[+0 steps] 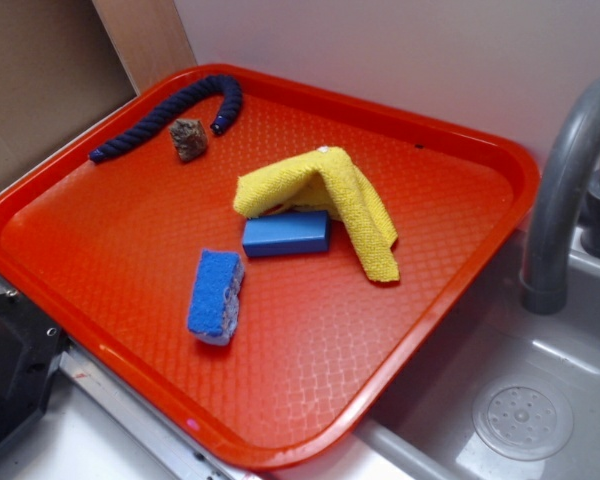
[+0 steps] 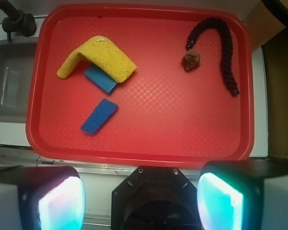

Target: Grab the blue sponge.

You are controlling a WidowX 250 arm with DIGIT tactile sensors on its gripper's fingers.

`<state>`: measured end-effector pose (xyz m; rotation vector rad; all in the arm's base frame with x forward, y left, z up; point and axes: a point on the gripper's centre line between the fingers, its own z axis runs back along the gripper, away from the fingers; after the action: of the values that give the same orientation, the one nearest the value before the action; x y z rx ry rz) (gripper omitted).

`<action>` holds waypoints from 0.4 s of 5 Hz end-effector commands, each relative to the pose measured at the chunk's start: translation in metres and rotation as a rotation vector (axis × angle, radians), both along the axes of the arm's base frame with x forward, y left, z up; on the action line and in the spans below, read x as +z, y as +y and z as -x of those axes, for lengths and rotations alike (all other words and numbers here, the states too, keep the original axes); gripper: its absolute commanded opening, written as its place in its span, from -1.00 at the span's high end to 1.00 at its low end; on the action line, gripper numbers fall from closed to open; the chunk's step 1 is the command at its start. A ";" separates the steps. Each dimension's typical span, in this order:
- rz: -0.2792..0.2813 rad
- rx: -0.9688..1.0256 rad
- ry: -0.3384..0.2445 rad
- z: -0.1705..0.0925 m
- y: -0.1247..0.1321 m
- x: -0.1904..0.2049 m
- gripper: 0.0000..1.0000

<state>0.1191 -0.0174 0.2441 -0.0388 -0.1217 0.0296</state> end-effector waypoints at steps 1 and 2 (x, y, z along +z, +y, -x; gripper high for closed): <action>0.000 0.000 0.000 0.000 0.000 0.000 -1.00; -0.019 0.007 0.001 -0.003 -0.016 0.000 -1.00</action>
<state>0.1195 -0.0324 0.2377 -0.0162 -0.0962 0.0490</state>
